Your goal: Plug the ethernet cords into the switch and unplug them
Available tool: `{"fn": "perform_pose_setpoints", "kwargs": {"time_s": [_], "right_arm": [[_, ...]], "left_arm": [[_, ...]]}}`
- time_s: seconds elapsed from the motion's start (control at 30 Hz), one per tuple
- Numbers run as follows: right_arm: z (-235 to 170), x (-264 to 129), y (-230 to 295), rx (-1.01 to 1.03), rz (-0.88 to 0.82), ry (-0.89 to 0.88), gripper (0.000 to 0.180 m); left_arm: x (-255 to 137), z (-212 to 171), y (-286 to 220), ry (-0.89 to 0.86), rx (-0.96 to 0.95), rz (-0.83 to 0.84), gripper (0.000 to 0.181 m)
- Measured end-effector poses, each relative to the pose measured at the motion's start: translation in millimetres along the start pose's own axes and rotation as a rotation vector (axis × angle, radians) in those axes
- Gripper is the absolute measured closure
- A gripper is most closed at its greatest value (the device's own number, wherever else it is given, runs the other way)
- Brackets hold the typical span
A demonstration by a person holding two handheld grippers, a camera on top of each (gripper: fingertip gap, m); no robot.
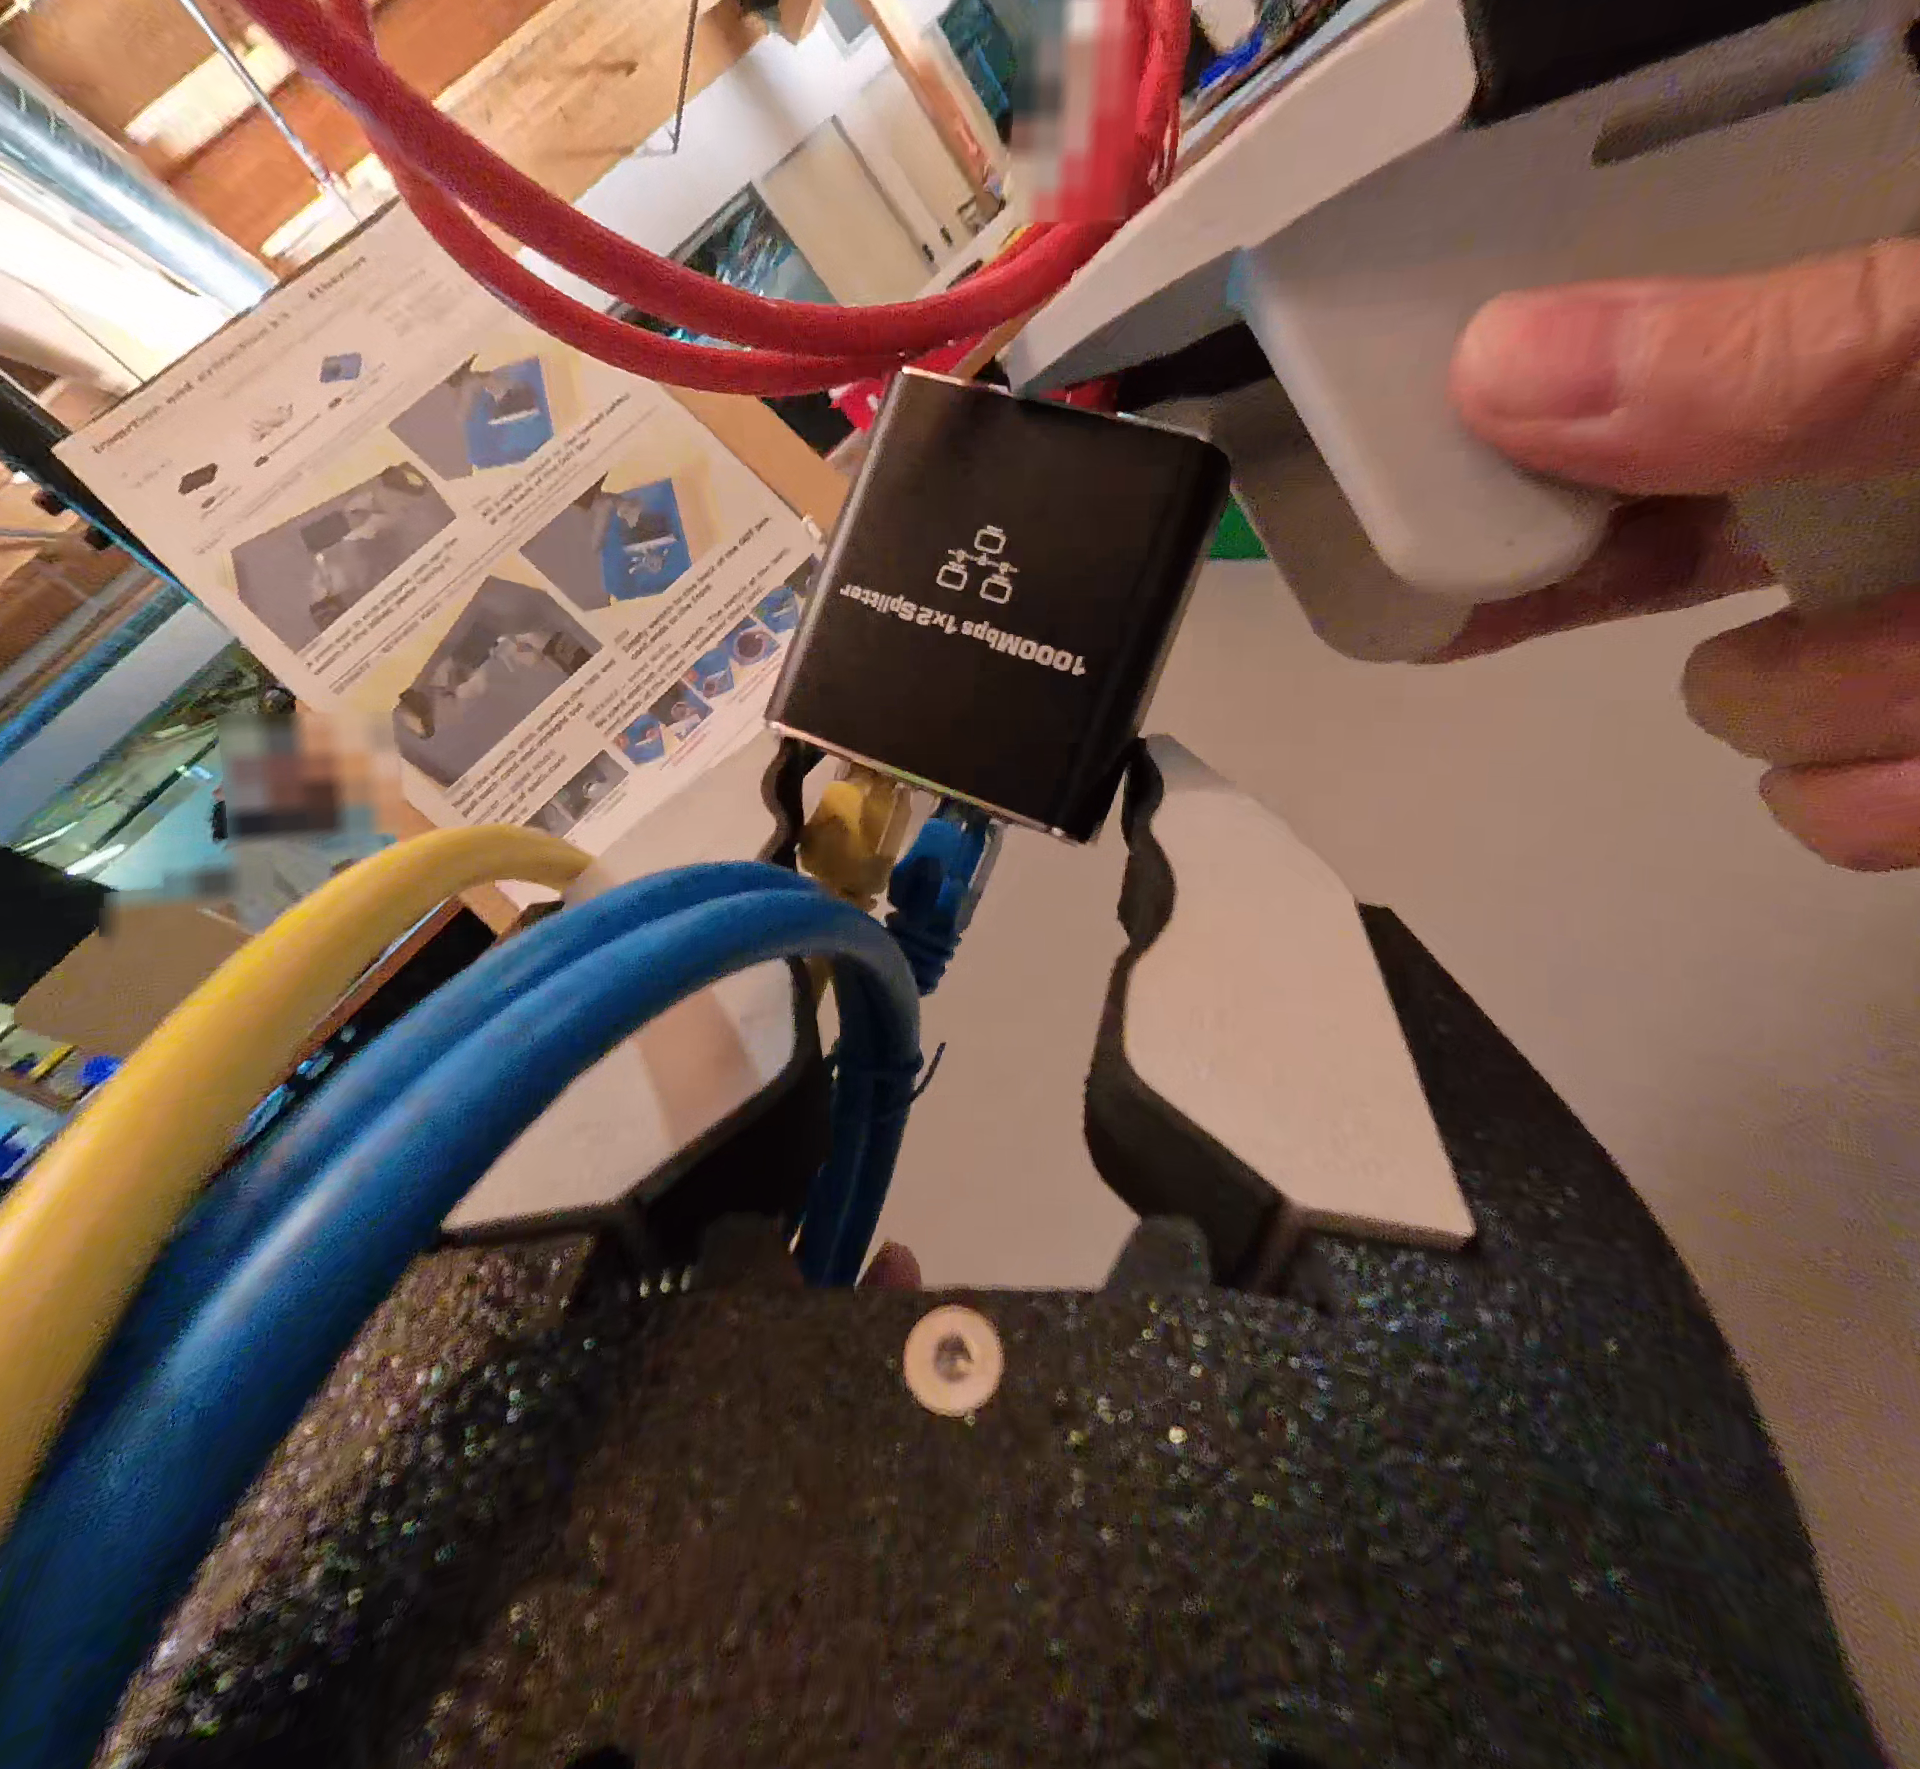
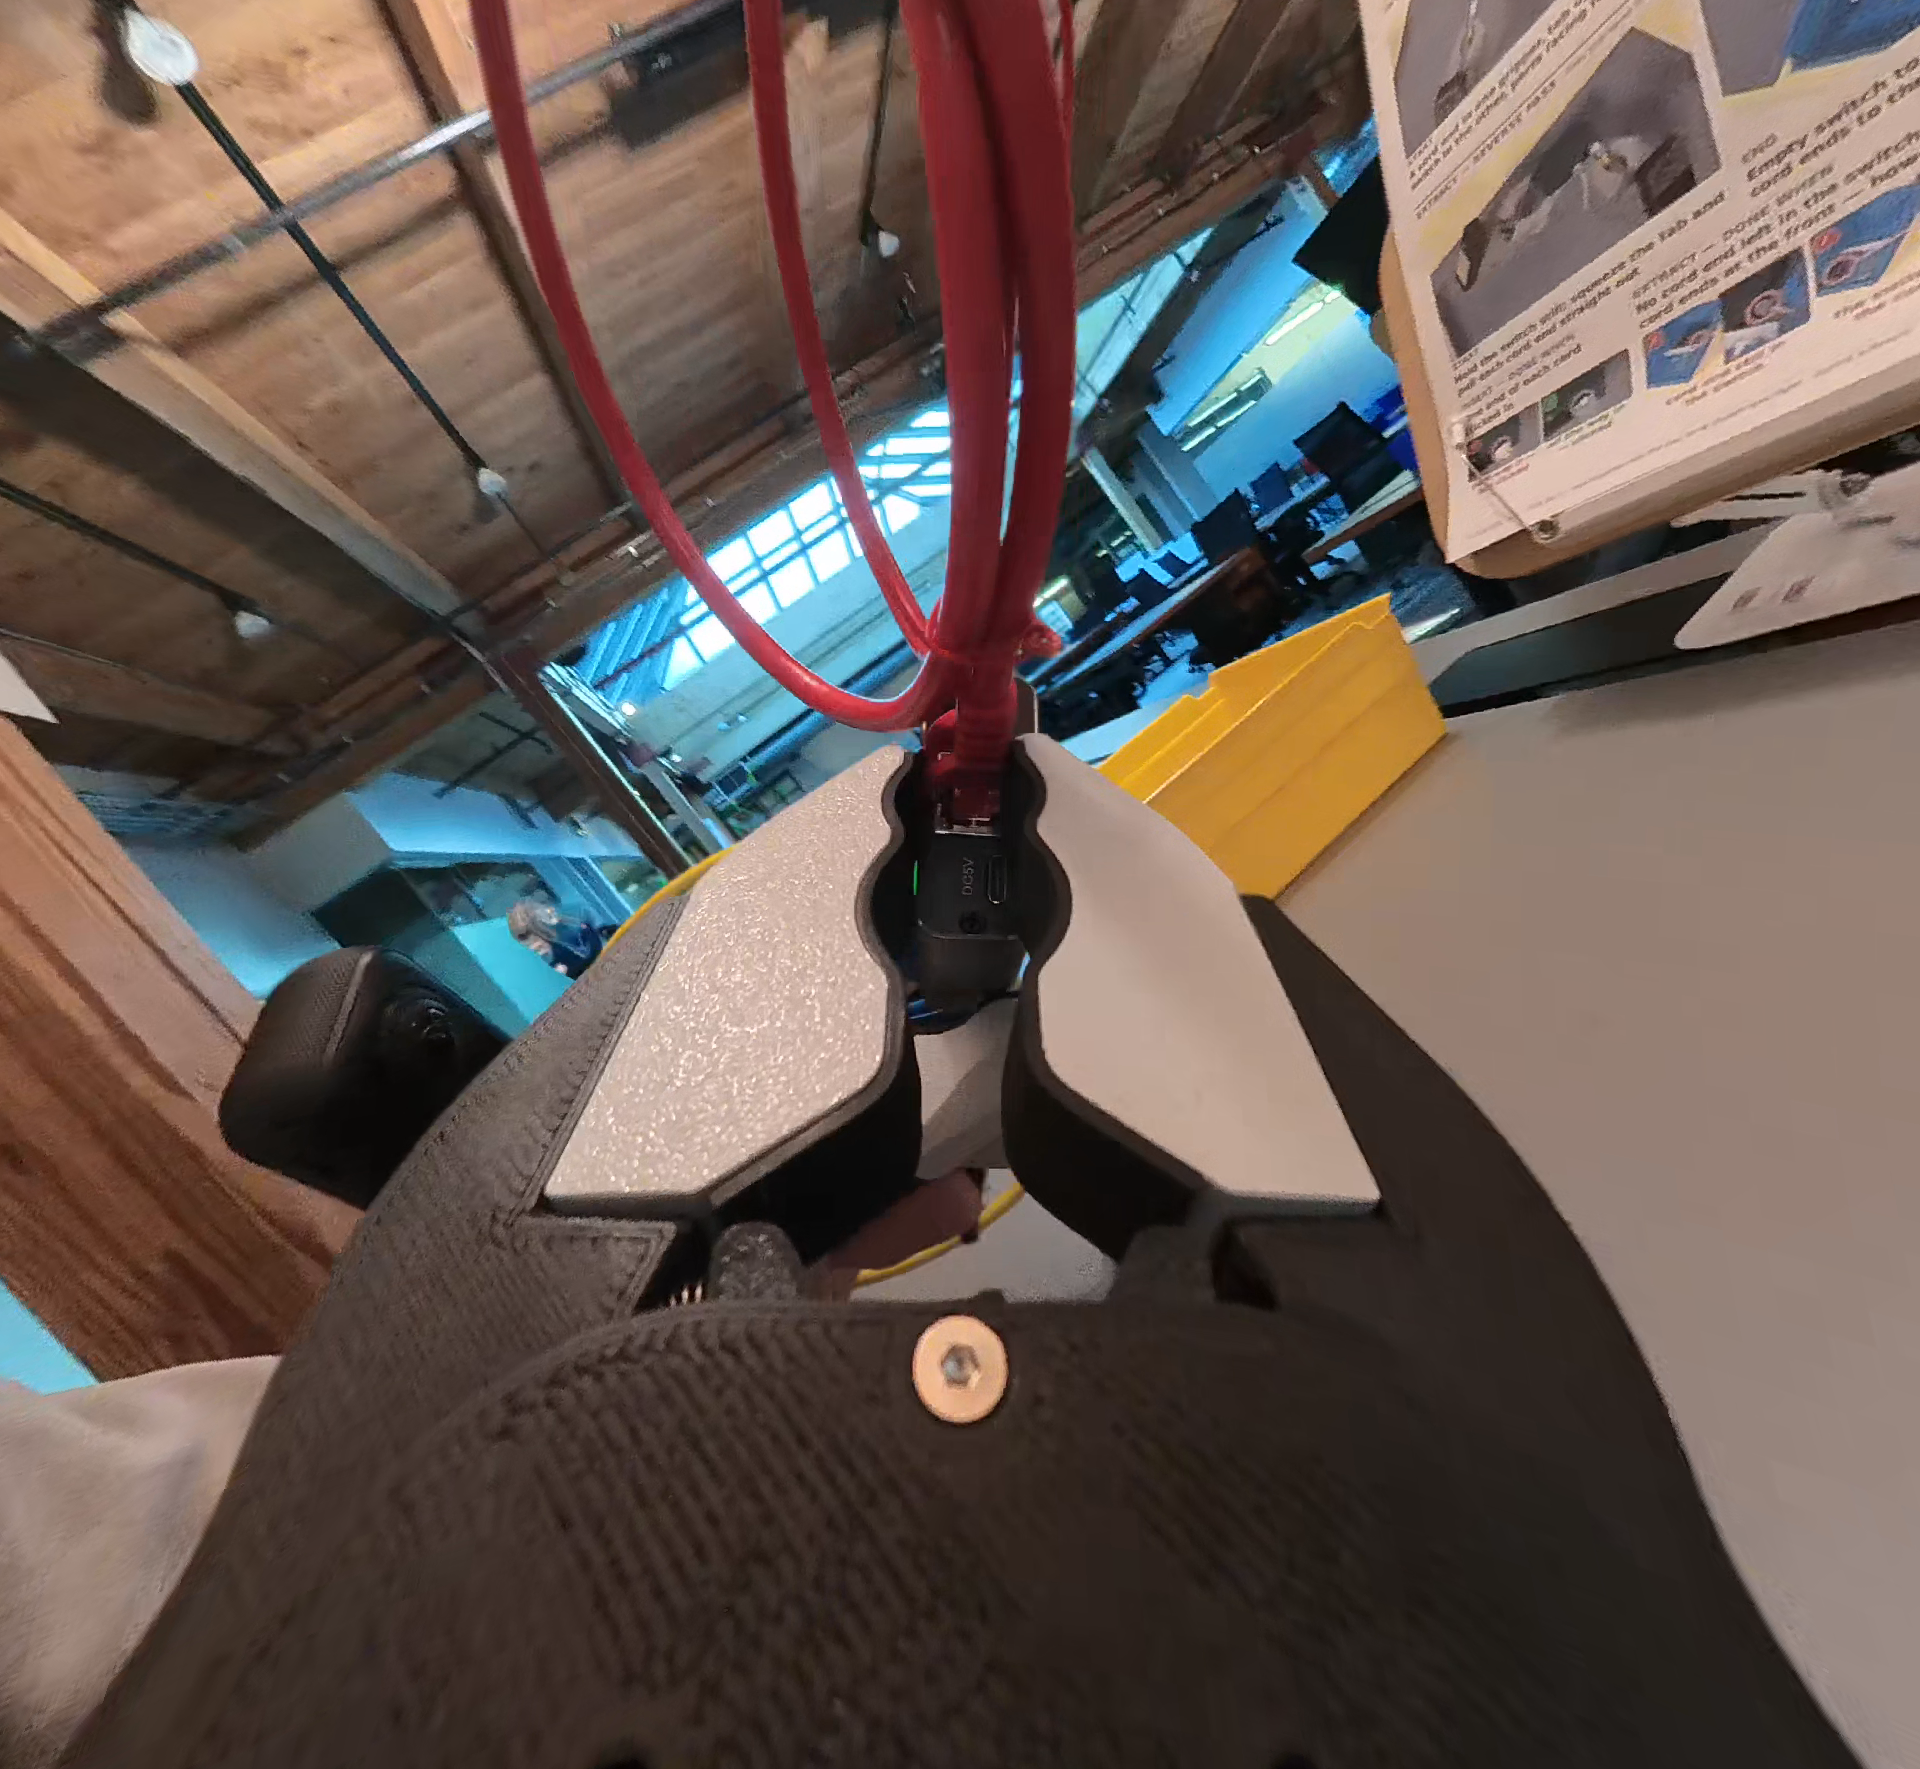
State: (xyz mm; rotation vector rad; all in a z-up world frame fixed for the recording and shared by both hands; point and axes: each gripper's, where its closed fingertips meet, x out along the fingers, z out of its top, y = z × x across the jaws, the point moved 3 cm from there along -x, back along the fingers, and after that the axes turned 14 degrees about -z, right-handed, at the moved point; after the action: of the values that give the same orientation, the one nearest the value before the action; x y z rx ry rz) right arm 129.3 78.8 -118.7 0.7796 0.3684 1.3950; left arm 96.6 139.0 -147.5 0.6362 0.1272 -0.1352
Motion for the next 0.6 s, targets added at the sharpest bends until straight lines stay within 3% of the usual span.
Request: {"fn": "perform_pose_setpoints", "kwargs": {"time_s": [0.17,0.33,0.47,0.6], "right_arm": [[2,-1,-6,0.022,0.011,0.007,0.164],[-7,3,-12,0.083,0.012,0.058,0.164],[-15,5,-18,0.090,-0.016,0.122,0.164],[-18,6,-23,0.087,-0.024,0.142,0.164]], "left_arm": [[-1,7,0,-0.159,-0.072,-0.116,0.119],[0,7,5,-0.166,-0.037,-0.210,0.114],[2,-3,6,-0.087,0.152,-0.288,0.119],[2,-8,7,0.034,0.211,-0.398,0.120]]}}
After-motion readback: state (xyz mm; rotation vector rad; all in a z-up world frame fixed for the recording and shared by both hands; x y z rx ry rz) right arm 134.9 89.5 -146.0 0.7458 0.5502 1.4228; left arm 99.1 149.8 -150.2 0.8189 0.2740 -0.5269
